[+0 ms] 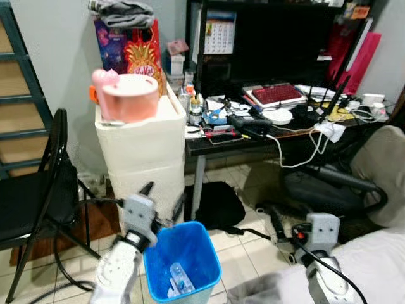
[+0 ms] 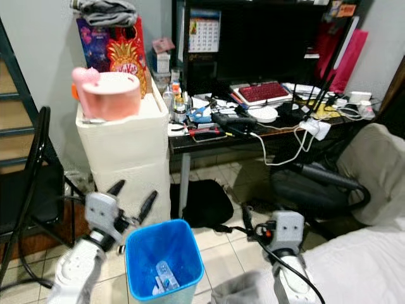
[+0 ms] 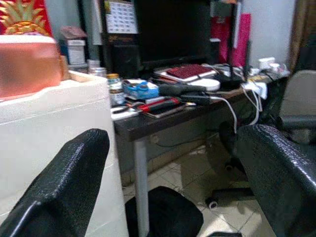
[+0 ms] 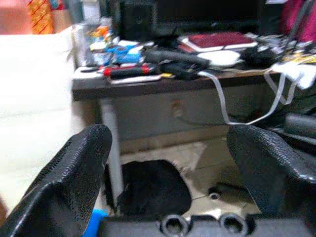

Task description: Clean up the room

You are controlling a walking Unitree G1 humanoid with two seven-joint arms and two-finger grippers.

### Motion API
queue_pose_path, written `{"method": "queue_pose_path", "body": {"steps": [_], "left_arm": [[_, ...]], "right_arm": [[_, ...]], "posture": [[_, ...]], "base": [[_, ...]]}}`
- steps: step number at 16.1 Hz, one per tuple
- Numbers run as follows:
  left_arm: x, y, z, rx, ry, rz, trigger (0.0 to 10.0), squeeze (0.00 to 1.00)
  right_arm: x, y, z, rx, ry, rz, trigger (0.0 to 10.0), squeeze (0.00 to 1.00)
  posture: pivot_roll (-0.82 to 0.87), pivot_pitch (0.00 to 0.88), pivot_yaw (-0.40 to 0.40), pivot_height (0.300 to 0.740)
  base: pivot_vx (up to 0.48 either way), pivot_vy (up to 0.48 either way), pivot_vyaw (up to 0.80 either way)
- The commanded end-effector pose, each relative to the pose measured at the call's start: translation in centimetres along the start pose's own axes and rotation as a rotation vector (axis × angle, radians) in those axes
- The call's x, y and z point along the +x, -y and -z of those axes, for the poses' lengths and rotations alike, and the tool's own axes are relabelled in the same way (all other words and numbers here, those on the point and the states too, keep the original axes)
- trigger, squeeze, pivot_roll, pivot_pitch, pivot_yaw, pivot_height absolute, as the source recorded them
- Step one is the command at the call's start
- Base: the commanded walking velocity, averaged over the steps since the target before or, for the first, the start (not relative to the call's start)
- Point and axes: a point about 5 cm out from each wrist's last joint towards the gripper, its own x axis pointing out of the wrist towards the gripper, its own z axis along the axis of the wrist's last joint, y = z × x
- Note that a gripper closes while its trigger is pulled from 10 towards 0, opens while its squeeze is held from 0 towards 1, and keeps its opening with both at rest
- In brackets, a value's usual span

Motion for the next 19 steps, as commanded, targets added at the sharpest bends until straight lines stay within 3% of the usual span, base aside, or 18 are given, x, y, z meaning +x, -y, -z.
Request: {"method": "queue_pose_path", "body": {"steps": [1, 3, 6, 10, 17, 19], "left_arm": [[-0.4, 0.0, 0.1, 0.012, -0.017, -0.017, 10.0, 0.00], [-1.9, 0.0, 0.7, -0.021, -0.097, -0.034, 10.0, 0.00], [-0.2, -0.4, 0.5, 0.005, -0.107, -0.053, 10.0, 0.00], [0.4, 0.2, 1.1, -0.006, -0.147, -0.005, 10.0, 0.00], [2.2, -0.1, 1.7, 0.021, -0.180, 0.012, 10.0, 0.00], [2.3, -0.1, 1.9, 0.025, -0.179, 0.016, 10.0, 0.00]], "right_arm": [[-0.4, 0.5, -0.6, 0.001, 0.025, 0.022, 10.0, 0.00], [-1.5, 0.3, -0.3, -0.012, -0.013, -0.017, 10.0, 0.00], [-0.5, -0.3, 0.1, -0.016, -0.043, -0.035, 10.0, 0.00], [0.4, -0.6, 0.2, -0.024, -0.063, -0.059, 10.0, 0.00], [1.1, -0.3, -0.2, -0.026, -0.047, -0.035, 10.0, 0.00], [1.6, -0.1, -0.6, -0.033, -0.035, -0.033, 10.0, 0.00]], "posture": [[0.04, 0.000, -0.085, 0.740], [0.03, 0.000, -0.078, 0.740], [0.01, 0.000, -0.063, 0.740], [-0.01, 0.000, -0.036, 0.740], [-0.03, 0.000, -0.025, 0.740], [-0.03, 0.000, -0.024, 0.740]], "base": [[0.000, 0.000, 0.00], [0.000, 0.000, 0.00], [0.000, 0.000, -0.53], [0.000, -0.428, -0.79], [0.000, 0.000, -0.79], [0.000, -0.446, -0.79]]}}
